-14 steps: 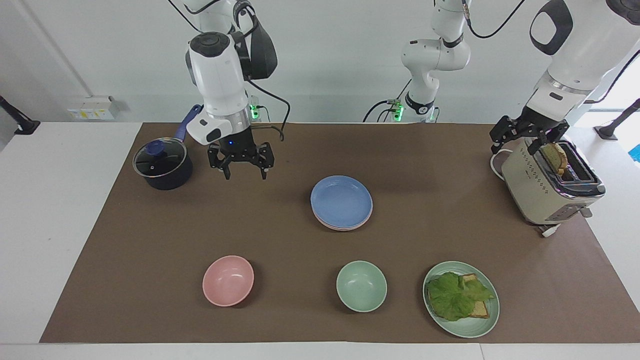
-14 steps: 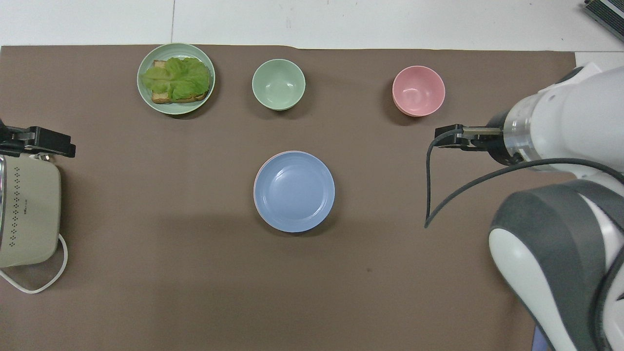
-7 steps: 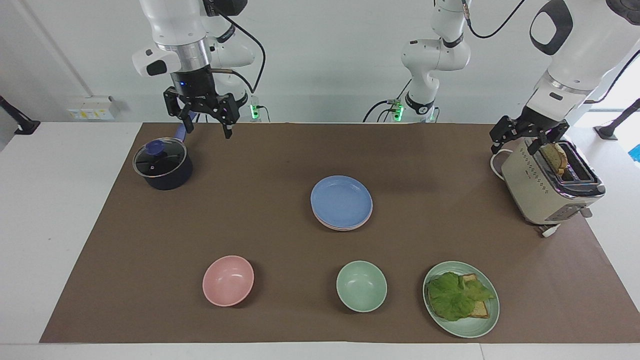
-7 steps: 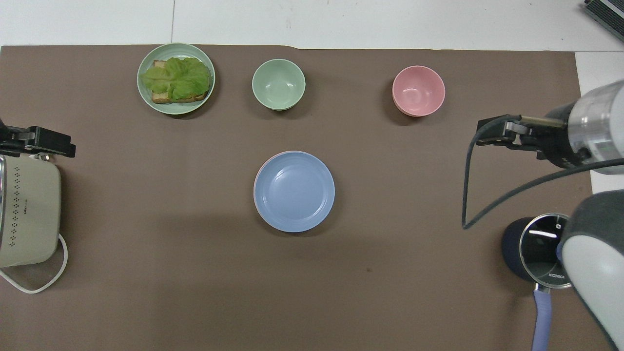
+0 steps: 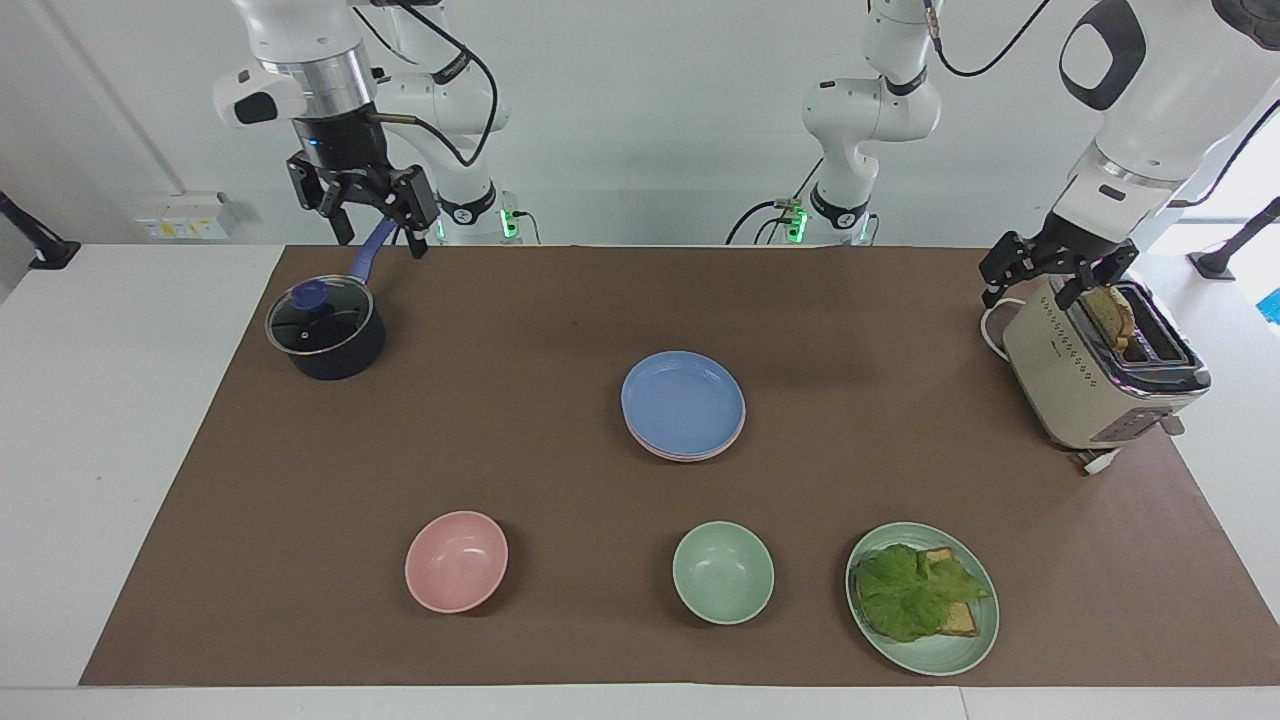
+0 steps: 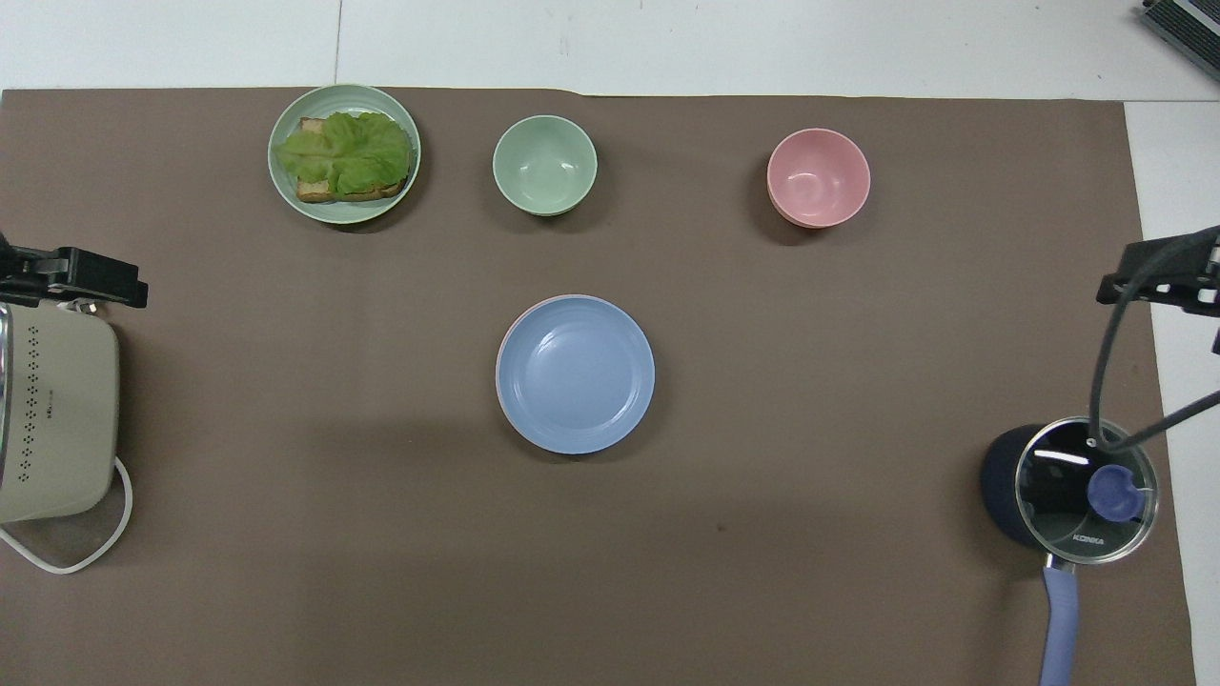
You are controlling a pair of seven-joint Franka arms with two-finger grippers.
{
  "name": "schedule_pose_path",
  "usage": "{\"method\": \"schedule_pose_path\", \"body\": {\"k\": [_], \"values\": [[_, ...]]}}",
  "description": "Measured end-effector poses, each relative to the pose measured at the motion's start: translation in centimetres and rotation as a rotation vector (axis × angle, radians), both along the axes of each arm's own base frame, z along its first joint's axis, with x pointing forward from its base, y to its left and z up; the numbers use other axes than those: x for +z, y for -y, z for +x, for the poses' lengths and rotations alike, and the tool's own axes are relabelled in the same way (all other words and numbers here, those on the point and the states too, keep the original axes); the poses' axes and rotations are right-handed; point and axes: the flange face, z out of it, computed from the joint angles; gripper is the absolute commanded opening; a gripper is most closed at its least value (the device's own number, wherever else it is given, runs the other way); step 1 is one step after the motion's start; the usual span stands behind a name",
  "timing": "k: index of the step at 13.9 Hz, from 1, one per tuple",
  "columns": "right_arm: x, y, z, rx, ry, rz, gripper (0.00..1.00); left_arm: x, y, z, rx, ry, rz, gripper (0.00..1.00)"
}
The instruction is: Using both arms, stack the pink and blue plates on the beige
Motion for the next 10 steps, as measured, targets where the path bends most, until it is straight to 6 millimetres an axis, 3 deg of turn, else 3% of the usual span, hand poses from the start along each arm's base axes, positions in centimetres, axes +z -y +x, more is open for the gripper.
{"method": "schedule_pose_path", "body": {"k": [3, 10], "values": [[-0.4, 2.2, -0.8, 0.104, -0.037, -0.008, 1.00, 0.0, 0.0, 0.0, 0.000, 0.000, 0.000, 1.00], [-5.0, 1.5, -0.2, 0.213, -0.108, -0.005, 1.00, 0.0, 0.0, 0.0, 0.000, 0.000, 0.000, 1.00]]}}
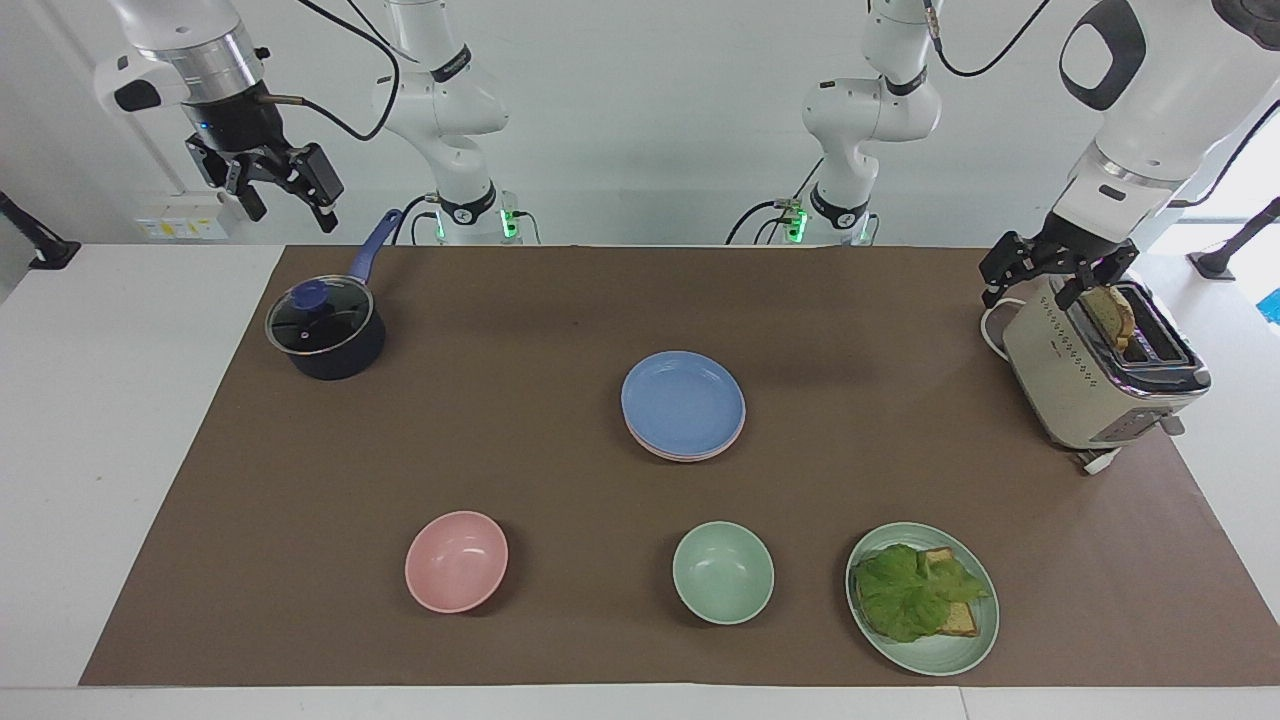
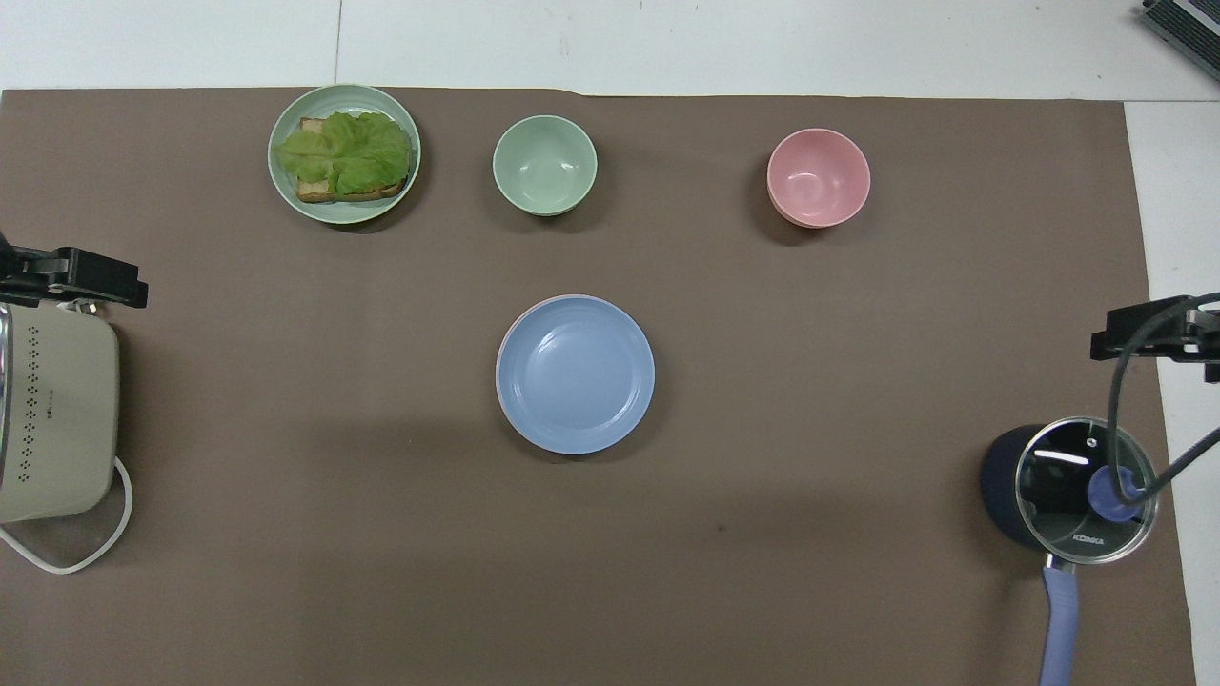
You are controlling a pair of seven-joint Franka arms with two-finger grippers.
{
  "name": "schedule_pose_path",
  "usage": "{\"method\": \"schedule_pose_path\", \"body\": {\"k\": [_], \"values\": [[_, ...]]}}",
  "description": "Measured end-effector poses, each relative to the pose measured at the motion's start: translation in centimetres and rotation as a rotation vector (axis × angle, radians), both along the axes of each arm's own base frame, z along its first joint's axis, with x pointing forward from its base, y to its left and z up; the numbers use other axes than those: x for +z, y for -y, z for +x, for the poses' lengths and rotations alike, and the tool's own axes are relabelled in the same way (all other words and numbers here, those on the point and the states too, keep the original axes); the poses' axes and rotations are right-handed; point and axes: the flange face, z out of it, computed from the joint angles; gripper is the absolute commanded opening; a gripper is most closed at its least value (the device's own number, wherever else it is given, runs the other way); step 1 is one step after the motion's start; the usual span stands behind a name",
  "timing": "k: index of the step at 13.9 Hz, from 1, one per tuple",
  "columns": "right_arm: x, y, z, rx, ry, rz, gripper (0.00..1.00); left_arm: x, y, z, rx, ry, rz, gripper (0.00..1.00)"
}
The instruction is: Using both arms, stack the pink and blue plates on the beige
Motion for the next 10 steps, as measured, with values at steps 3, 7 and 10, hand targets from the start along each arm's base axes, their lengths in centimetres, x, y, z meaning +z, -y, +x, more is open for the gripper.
{"method": "schedule_pose_path", "body": {"k": [3, 7, 10], "values": [[-0.7, -0.3, 0.3, 0.020, 0.009, -0.005, 1.00, 0.0, 0.0, 0.0, 0.000, 0.000, 0.000, 1.00], [-1.3, -1.3, 0.3, 0.024, -0.003, -0.005, 1.00, 0.0, 0.0, 0.0, 0.000, 0.000, 0.000, 1.00], [-1.3, -3.4, 0.4, 0.024, -0.004, -0.007, 1.00, 0.0, 0.0, 0.0, 0.000, 0.000, 0.000, 1.00]]}}
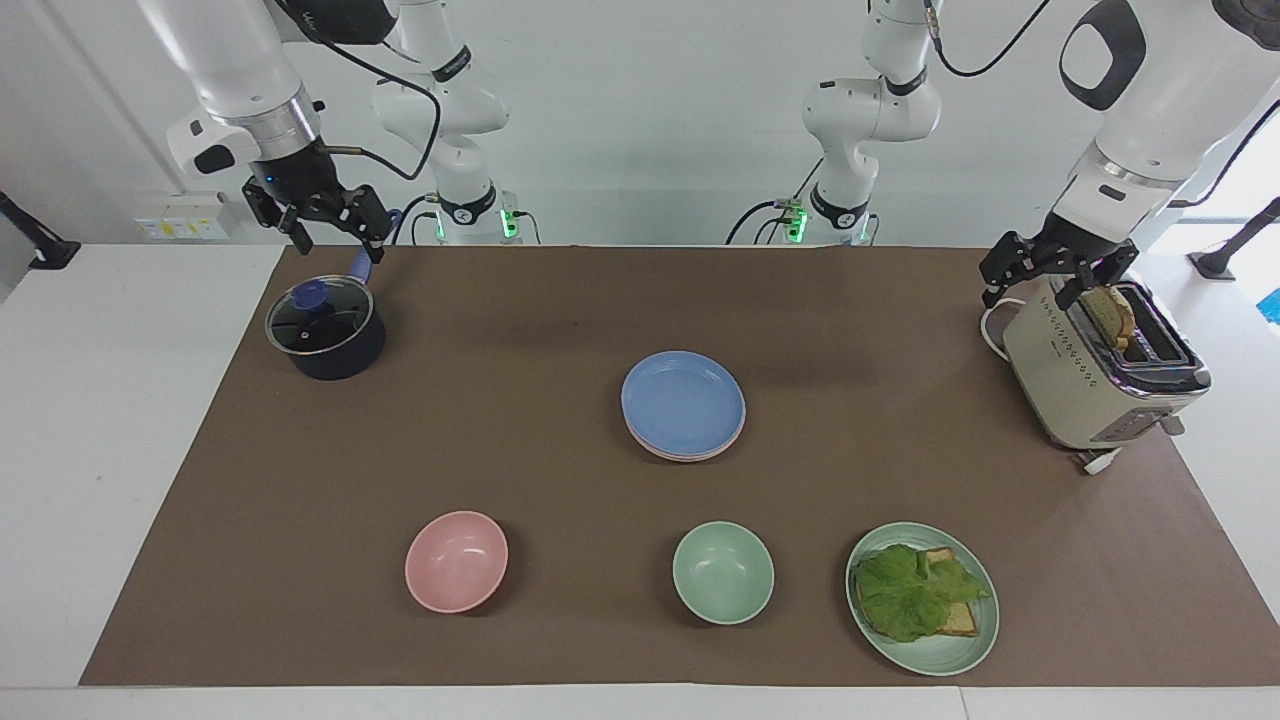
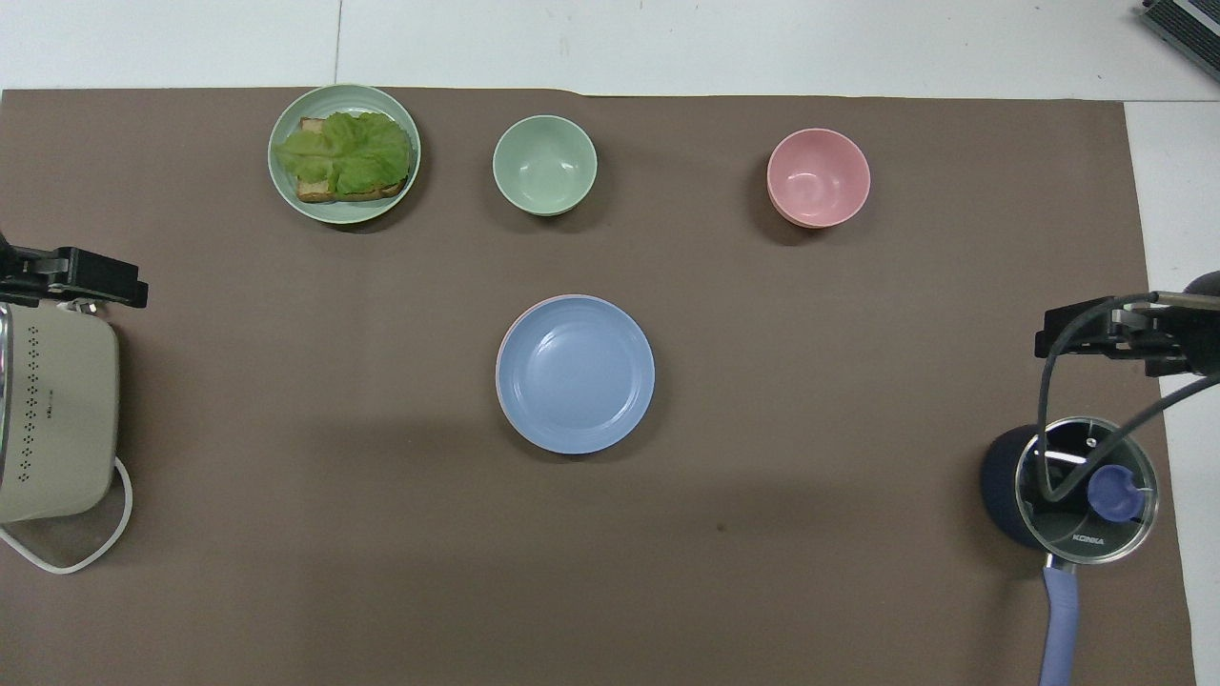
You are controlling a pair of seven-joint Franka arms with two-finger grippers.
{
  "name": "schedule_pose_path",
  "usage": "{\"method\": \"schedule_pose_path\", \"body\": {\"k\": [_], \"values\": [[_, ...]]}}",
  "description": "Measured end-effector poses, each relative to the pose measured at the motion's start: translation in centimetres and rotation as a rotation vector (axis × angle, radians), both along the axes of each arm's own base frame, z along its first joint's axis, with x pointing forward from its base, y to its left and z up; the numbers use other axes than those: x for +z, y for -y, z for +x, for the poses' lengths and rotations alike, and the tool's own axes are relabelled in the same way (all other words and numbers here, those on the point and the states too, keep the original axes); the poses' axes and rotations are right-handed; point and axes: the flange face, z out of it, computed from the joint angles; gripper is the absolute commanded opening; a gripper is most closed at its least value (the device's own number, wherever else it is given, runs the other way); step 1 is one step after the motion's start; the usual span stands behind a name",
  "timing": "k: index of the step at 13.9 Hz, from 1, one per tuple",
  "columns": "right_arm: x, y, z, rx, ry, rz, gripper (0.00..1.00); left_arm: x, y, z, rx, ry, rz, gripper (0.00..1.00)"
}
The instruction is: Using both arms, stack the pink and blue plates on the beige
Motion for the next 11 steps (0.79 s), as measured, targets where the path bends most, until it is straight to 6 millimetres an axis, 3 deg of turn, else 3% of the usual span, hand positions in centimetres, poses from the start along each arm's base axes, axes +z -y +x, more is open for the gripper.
{"method": "schedule_pose_path", "body": {"k": [5, 11], "values": [[0.0, 2.0, 0.0, 0.019, 0.001, 0.000, 1.00, 0.0, 0.0, 0.0, 0.000, 0.000, 0.000, 1.00], [0.0, 2.7, 0.0, 0.010, 0.001, 0.000, 1.00, 0.0, 0.0, 0.0, 0.000, 0.000, 0.000, 1.00]]}}
